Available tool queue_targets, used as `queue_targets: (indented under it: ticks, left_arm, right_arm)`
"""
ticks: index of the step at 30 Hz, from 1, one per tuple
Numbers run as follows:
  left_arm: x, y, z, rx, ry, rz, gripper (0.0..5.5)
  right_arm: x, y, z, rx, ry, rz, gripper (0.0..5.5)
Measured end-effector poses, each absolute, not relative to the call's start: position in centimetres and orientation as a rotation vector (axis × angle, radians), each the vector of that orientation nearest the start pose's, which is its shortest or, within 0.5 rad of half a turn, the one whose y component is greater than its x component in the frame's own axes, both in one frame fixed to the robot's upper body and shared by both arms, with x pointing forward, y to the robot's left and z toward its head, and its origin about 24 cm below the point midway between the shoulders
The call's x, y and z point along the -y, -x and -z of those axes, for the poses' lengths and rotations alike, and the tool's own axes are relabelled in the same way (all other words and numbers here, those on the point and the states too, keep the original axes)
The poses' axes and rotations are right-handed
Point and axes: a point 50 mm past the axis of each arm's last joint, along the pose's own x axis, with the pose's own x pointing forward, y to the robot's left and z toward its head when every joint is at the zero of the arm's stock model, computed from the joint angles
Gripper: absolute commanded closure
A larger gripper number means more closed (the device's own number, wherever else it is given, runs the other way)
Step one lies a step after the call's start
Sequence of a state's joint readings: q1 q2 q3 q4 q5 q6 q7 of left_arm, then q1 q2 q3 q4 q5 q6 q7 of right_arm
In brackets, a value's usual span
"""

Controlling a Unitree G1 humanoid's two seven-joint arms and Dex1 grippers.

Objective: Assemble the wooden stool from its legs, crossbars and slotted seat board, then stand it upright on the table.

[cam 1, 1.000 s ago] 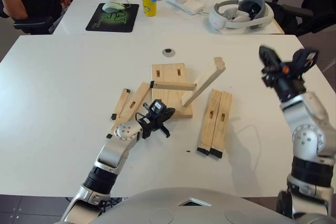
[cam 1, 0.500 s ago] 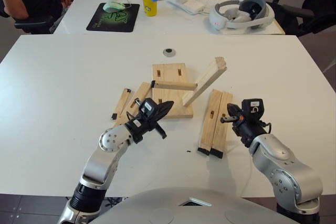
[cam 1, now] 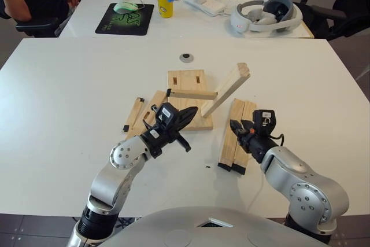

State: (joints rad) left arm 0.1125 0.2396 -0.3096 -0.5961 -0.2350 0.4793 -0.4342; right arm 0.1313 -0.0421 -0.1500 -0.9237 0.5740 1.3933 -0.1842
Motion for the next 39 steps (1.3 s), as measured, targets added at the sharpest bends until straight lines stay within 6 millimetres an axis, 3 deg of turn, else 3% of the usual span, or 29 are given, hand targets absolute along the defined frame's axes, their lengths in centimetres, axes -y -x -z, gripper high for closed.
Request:
queue_targets:
  ticks: [7, 16, 27, 39]
  left_arm:
    - [-8.1, -19.4, -9.6, -0.096, 0.037, 0.810, 5.50]
    - [-7.5, -19.1, -10.1, -0.086, 0.064, 0.780, 5.50]
    - [-7.0, -18.8, -10.1, -0.094, 0.091, 0.750, 5.50]
    - [-6.8, -18.9, -10.2, -0.093, 0.111, 0.709, 5.50]
  right_arm:
    - [13.6, -18.4, -9.7, -0.616, -0.230, -0.175, 1.94]
    - [14.9, -18.3, -8.9, -0.717, -0.191, -0.102, 1.91]
    - [14.9, -17.8, -7.8, -0.764, -0.289, -0.089, 1.91]
    - [14.6, -19.0, -7.6, -0.778, -0.320, -0.129, 1.91]
